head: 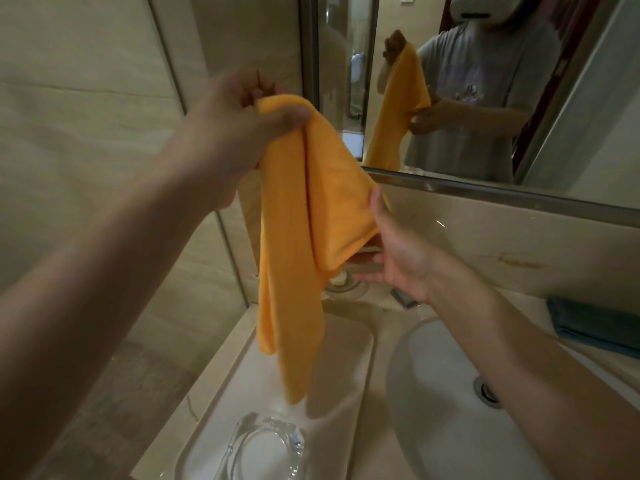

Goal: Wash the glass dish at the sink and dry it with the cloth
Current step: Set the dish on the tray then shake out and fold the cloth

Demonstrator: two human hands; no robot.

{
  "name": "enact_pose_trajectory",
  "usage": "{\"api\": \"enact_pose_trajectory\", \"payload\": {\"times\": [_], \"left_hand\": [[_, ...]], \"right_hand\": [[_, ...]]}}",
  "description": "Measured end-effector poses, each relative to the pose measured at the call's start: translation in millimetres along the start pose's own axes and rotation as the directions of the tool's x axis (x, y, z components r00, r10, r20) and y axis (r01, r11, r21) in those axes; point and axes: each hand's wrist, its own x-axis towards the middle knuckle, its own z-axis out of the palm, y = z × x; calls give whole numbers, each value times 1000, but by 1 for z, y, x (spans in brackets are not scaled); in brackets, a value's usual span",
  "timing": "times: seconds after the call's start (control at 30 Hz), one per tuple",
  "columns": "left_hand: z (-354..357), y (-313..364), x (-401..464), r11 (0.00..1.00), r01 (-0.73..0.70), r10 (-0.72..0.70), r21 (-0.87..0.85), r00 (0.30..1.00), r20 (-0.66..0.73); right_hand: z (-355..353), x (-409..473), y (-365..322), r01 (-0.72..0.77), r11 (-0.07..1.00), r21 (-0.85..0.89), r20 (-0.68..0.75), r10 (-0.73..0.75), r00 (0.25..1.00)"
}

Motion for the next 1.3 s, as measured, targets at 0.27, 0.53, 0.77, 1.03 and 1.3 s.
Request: {"api": "enact_pose_trajectory", "payload": {"times": [0.27, 0.53, 0.77, 1.03, 1.3], "left_hand": [[3, -16, -7, 978, 158, -164, -136, 986, -36], [1, -37, -21, 866, 230, -244, -445, 969, 25], [-7, -26, -9, 963, 8, 20, -269, 995, 100], [-9, -20, -4, 981, -171, 176, -96, 983, 45], [16, 0, -12, 916, -106, 103, -388, 994, -27]], "right_hand": [[-4, -12, -19, 226, 969, 98, -243, -197, 950], [-8, -23, -38, 293, 950, 106, -121, -280, 952], [-29, -29, -56, 393, 903, 175, -165, -366, 916], [-44, -36, -61, 485, 859, -163, -139, -507, 851], [-32, -20, -23, 145, 973, -181, -157, -175, 972]]}}
